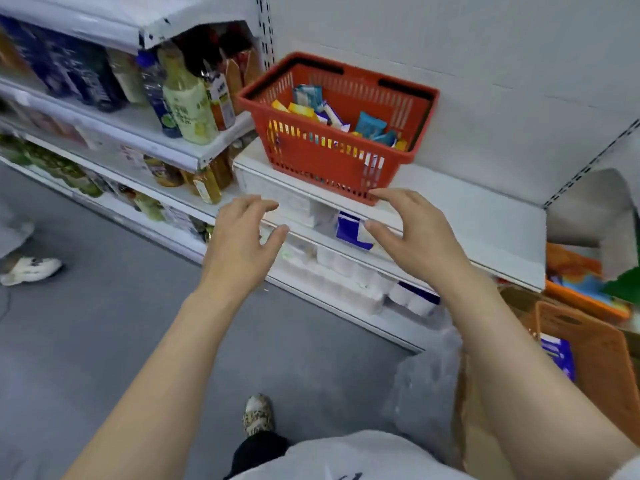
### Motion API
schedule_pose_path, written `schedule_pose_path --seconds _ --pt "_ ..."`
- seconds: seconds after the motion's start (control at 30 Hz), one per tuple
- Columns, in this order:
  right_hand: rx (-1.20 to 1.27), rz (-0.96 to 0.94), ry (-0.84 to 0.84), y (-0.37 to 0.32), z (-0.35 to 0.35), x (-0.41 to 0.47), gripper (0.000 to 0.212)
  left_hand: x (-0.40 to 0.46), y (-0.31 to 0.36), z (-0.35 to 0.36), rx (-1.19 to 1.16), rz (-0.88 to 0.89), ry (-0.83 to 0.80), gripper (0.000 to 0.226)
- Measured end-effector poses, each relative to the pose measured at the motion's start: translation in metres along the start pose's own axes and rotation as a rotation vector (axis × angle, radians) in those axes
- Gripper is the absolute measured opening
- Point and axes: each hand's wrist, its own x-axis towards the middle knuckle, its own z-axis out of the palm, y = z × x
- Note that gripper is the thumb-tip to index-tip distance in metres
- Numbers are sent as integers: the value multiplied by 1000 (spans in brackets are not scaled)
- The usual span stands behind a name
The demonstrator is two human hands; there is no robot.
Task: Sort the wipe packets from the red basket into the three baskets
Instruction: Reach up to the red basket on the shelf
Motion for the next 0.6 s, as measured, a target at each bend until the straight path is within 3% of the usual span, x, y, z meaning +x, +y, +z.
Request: schedule_pose_path --seconds 0.2,0.43,0.6 --pt "19 166 78 -25 16 70 48 116 -42 4 -74 122 -53 39" --pt "43 310 170 7 23 170 41 234 -58 30 -118 180 -121 39" --pt "34 281 55 45 47 295 42 327 -60 55 -120 144 -76 34"
